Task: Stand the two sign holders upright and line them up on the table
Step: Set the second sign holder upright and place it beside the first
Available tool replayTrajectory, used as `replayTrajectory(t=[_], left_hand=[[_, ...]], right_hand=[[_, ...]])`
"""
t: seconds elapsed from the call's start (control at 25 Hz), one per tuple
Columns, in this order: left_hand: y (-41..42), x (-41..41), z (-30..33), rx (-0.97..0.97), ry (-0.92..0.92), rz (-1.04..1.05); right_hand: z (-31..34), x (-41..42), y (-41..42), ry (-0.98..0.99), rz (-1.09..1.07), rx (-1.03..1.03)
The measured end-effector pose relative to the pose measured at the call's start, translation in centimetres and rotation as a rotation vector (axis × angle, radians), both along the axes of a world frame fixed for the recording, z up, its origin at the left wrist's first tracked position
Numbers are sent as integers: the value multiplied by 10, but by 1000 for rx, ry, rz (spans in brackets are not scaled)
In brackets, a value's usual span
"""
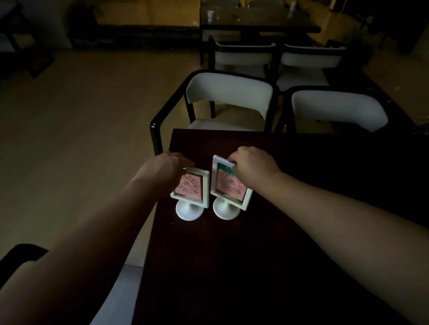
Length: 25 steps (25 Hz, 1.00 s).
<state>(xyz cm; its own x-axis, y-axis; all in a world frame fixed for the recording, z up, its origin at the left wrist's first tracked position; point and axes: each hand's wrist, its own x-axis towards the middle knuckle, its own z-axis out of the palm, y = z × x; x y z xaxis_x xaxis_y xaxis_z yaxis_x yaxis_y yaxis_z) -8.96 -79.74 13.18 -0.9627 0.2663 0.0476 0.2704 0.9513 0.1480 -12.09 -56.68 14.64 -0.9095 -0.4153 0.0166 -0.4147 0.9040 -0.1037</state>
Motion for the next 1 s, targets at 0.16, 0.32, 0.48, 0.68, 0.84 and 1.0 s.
replayTrajectory(t=[0.16, 0.32, 0.48, 0.68, 0.84, 1.0], left_hand=[[-2, -1, -1, 34, 22, 5], [-1, -2, 2, 58, -26, 17], [5, -2, 3, 82, -52, 47], [10, -5, 1, 128, -70, 124], [13, -5, 4, 134, -85, 132], [12, -5, 5, 120, -98, 128]], right_hand=[[0, -1, -1, -7, -15, -33], [-1, -3, 0, -13, -42, -66], [1, -4, 5, -36, -72, -92], [3, -4, 9, -60, -48, -84], [2, -6, 13, -80, -45, -62], [1, -6, 13, -69, -40, -65]])
